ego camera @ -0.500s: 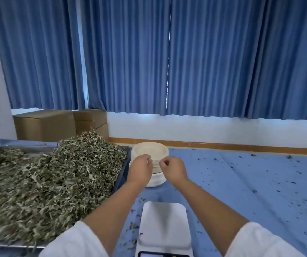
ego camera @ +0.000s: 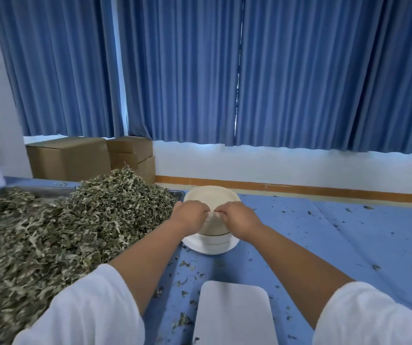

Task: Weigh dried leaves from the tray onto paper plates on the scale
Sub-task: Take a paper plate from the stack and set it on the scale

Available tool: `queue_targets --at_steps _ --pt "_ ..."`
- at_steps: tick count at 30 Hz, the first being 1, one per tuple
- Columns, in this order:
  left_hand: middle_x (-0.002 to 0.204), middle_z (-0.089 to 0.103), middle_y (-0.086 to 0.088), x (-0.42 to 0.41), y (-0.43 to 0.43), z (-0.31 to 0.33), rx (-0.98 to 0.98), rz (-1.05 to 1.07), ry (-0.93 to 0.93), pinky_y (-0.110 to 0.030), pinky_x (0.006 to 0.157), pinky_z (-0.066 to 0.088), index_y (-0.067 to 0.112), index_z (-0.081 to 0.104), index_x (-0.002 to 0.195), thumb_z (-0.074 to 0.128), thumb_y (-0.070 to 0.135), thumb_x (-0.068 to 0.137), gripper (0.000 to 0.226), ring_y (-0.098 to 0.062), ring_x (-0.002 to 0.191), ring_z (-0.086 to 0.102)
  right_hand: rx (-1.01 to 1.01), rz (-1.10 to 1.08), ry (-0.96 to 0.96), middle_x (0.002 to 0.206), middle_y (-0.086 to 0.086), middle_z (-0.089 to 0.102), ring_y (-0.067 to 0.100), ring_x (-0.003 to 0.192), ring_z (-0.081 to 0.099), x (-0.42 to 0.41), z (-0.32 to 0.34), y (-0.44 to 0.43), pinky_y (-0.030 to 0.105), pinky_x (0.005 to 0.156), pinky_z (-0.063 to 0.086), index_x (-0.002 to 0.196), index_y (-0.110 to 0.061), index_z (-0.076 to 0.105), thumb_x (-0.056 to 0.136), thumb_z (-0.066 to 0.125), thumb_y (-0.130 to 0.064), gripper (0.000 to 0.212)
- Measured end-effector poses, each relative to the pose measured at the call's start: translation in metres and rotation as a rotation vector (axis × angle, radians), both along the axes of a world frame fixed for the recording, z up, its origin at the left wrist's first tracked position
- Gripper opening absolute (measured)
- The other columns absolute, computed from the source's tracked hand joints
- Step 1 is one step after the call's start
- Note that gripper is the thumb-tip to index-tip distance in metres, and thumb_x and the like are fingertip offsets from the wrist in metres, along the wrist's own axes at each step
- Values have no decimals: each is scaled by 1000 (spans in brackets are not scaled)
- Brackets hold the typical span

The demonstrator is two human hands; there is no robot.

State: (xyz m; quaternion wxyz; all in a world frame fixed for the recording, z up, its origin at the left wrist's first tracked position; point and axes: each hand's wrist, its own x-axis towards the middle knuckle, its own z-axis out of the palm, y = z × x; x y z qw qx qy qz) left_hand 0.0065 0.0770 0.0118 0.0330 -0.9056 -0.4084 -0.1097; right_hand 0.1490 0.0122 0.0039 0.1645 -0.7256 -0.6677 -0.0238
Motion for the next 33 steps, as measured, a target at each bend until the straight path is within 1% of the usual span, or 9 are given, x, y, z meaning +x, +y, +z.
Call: queue_targets --at_steps 2,7,11,14,18,22,24,29,33 --pt "104 65 2 -2 2 1 -7 -13 -11 -38 89 35 17 65 98 34 22 100 32 -21 103 55 -20 19 -38 123 -4 63 21 116 52 4 3 1 39 94 44 120 -26 65 99 38 -20 34" --pt "91 64 1 0 -7 4 134 -13 -39 -35 77 27 20 52 75 34 17 98 29 -22 93 56 -13 21 -59 120 -4 65 20 112 55 9 12 2 35 90 46 120 -25 64 99 41 -19 32" --pt "97 64 4 2 -14 14 287 2 -35 -34 82 33 25 56 86 41 11 95 22 -19 97 56 89 25 -11 111 2 68 24 102 59 9 22 -4 39 84 50 113 -20 68 97 43 -13 30" --pt "99 63 5 -4 -24 21 390 -45 -88 -32 76 30 26 60 99 43 11 95 23 -18 98 57 198 69 56 108 2 68 23 100 59 9 29 -18 39 85 48 112 -17 69 96 46 -12 28" --pt "105 64 9 -25 -49 21 387 -199 -244 -32 79 32 22 62 110 40 17 99 25 -16 103 56 268 156 183 112 -3 64 12 106 53 12 27 -55 23 89 39 115 -19 67 98 50 -24 24" --pt "109 66 6 -52 -96 7 364 -350 -369 -35 80 38 16 66 108 48 14 97 20 -18 104 58 322 230 268 102 -14 65 -3 99 51 10 12 -111 11 85 35 101 -26 69 94 57 -39 19" --pt "107 66 4 -63 -122 -7 365 -397 -360 -36 77 41 15 66 107 53 9 94 19 -20 101 60 394 246 275 100 -16 66 -5 104 52 6 -4 -140 8 91 35 98 -24 71 89 63 -40 20" --pt "99 68 2 -82 -170 -43 383 -545 -343 -36 62 48 12 68 101 61 4 86 19 -20 91 65 480 270 264 105 -14 67 1 118 52 -8 -51 -202 14 102 36 100 -22 73 85 66 -44 27" --pt "105 68 5 -92 -186 -75 349 -591 -357 -28 66 36 15 69 105 63 6 85 23 -15 100 60 505 276 280 105 -12 68 2 117 53 -18 -79 -227 16 101 38 99 -21 74 84 67 -39 24"
